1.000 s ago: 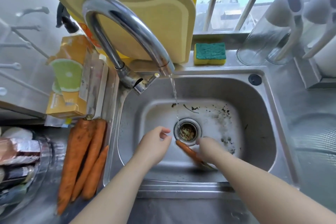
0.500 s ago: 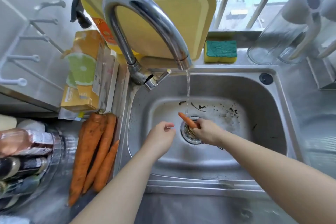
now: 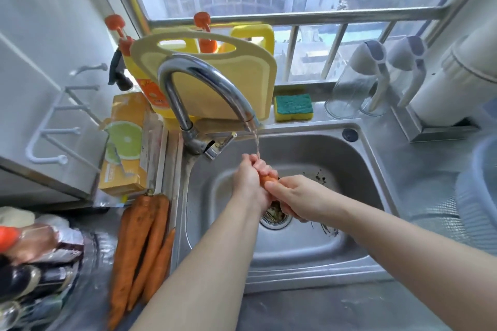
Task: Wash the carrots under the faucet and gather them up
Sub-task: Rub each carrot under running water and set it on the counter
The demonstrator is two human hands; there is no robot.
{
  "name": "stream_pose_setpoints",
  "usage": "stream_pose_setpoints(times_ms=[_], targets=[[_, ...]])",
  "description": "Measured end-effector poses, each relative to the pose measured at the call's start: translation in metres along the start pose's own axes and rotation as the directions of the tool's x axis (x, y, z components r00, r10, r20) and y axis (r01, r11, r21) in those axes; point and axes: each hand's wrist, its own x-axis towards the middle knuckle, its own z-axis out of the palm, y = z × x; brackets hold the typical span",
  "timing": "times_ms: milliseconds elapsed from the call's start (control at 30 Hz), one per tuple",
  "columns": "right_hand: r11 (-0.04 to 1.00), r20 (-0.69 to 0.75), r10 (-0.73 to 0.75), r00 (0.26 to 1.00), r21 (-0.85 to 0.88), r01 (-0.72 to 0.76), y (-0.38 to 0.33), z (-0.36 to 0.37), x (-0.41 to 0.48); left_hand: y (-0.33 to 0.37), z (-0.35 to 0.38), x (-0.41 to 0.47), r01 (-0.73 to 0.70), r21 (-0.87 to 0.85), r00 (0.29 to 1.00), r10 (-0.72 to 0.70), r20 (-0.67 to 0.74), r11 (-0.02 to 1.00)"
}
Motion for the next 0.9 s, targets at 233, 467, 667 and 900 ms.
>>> stream_pose_setpoints(times_ms=[233,467,667,900], targets=[[0.968,0.046,0.099,0.994,0.227,-0.107,-0.007,-0.006,0.010,-0.014,-0.003,-0.017,-0.135,0.310,0.990,0.116,0.079,0.941],[0.932,-0.131,-0.128,0.983,-0.354,0.074,-0.018,0.021,0.014,0.004,0.010,0.002,-0.154,0.416,0.976,0.203,-0.077,0.896],[0.955,-0.100,-0.013,0.995,-0.297,-0.017,-0.009,0.015,0.010,0.014,0.006,0.003,0.075,0.237,0.997,-0.071,-0.025,0.969],[0.977,-0.039,0.051,0.998,0.208,-0.042,-0.001,0.005,0.021,-0.003,-0.010,-0.008,-0.247,0.394,0.966,0.190,0.178,0.885]])
